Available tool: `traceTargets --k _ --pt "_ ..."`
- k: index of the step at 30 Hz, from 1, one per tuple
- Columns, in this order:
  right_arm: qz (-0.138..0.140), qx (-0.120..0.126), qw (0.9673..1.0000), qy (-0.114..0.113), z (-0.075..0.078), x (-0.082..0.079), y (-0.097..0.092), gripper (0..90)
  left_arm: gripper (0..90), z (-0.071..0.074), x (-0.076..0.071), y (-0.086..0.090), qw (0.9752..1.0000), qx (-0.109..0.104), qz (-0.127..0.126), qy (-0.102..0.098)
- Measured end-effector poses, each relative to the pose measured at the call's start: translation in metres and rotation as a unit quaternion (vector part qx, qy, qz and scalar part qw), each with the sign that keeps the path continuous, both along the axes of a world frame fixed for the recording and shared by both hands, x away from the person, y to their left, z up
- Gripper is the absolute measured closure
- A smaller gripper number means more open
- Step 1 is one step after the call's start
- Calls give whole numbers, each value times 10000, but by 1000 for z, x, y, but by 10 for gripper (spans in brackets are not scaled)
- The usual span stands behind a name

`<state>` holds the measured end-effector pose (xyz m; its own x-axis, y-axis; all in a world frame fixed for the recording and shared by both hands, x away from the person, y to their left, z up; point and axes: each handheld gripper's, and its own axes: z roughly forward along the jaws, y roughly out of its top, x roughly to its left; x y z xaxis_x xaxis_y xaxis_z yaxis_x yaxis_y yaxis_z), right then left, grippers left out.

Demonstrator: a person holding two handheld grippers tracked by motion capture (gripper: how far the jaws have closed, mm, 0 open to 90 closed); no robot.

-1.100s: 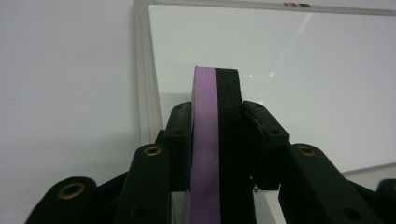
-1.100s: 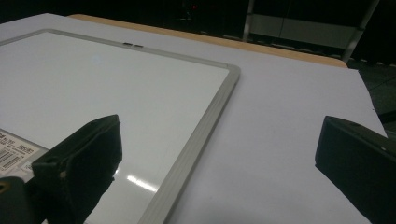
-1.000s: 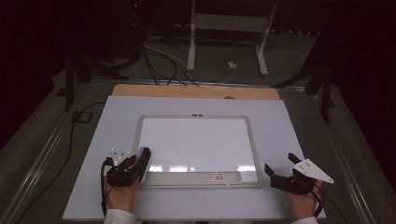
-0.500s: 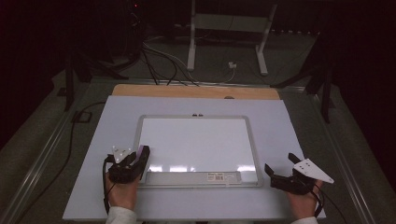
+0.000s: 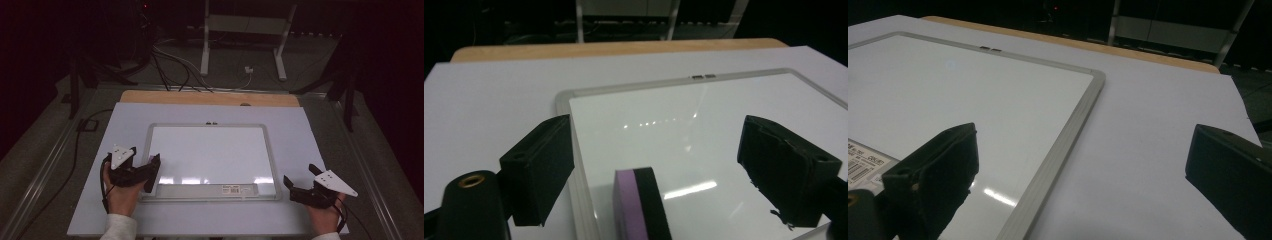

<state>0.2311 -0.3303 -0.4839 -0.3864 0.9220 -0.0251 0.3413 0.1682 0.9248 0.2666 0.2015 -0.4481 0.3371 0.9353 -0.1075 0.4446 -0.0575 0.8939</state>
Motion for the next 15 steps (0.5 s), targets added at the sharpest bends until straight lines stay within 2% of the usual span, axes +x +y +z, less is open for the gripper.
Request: traceTargets --k 3,6,10,15 --pt "0 5 10000 -6 0 0 0 10 92 2 1 8 9999 20 -87 -74" --pt "11 7 10000 -13 0 0 0 9 18 1 2 17 9998 12 -216 -32" --pt "31 15 10000 -33 0 -1 1 9 6 -2 1 25 9995 69 -299 -103" --pt "55 24 10000 -47 0 -1 1 9 5 -7 -4 36 9990 100 -317 -282"
